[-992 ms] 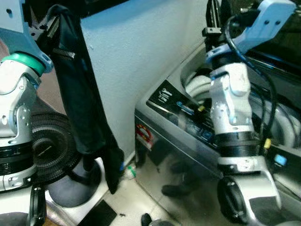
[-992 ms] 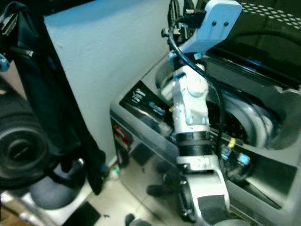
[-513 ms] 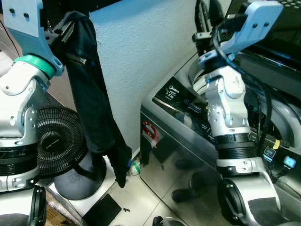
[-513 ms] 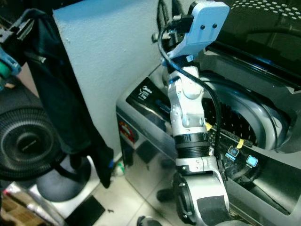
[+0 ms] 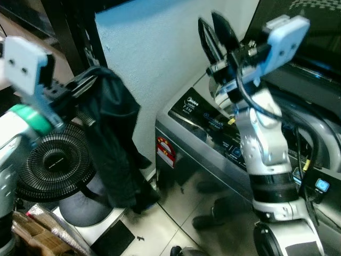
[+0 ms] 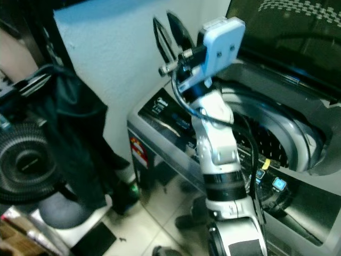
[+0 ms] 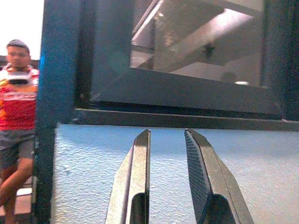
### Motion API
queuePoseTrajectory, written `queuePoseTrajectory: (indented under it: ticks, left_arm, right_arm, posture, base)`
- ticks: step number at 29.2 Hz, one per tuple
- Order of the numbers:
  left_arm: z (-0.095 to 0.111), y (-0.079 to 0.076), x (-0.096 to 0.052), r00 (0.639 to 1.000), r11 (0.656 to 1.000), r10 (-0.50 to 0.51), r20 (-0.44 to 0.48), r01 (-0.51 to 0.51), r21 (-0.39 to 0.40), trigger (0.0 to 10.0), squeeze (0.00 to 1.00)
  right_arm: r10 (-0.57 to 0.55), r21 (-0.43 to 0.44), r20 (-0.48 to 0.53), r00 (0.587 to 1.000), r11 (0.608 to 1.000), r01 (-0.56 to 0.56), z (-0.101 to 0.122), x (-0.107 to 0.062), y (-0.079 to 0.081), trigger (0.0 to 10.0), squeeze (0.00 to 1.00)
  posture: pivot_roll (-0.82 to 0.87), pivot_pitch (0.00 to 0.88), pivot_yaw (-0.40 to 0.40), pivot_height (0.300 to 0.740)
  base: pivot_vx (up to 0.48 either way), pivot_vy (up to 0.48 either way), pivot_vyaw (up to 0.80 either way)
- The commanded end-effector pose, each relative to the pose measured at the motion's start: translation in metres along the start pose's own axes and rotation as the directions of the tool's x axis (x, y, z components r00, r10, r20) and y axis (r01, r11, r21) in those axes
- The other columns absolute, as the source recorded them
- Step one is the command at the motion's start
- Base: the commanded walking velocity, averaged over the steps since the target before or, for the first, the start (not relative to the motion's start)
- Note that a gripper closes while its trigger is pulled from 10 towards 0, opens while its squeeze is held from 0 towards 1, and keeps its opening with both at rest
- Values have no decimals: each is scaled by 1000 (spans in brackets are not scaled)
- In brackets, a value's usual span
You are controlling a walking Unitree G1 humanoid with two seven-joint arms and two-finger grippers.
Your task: Clothes washing
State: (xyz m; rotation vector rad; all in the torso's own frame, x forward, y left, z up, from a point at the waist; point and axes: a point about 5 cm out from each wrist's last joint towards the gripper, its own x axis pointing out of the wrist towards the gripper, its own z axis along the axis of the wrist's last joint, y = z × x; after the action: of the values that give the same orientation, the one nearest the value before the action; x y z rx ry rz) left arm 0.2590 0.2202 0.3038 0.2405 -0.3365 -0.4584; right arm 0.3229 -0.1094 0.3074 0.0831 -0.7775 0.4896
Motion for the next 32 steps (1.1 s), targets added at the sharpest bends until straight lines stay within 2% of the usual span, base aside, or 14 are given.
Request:
queuePoseTrajectory:
  ticks: [1,2,5,7,15,25,32]
  left_arm:
    - [13,7,3,998,999,23,54,-24,22,10000,0]
    - [13,7,3,998,999,23,54,-24,22,10000,0]
    - [34,16,24,985,999,34,171,-41,36,10000,0]
    - [41,16,30,979,999,24,203,-30,27,10000,0]
    - [50,19,33,971,1000,31,236,-32,0,10000,0]
    - [47,28,32,971,997,78,227,-76,-18,10000,0]
    - [45,29,33,970,996,87,225,-84,-26,10000,0]
  right_arm:
    - [-32,18,15,999,999,32,2,2,-1,10000,0]
    - [-32,18,15,999,999,32,2,2,-1,10000,0]
    - [-125,34,97,987,992,122,13,21,-12,10000,0]
    - [-198,27,127,972,980,196,20,25,-20,10000,0]
    - [-276,-37,162,947,958,286,28,25,-31,10000,0]
    - [-292,-24,160,943,954,299,26,27,-32,10000,0]
    - [-298,-21,159,941,952,305,24,28,-32,10000,0]
  posture:
    - [169,72,40,740]
    - [169,72,40,740]
    - [164,59,47,740]
    - [163,58,49,740]
    - [159,57,54,740]
    - [158,58,55,740]
    - [158,46,52,740]
  base:
    - [0,0,0]
    - [0,0,0]
    - [0,0,-775]
    - [0,0,-775]
    - [0,0,-775]
    - [0,0,-775]
    - [0,0,-775]
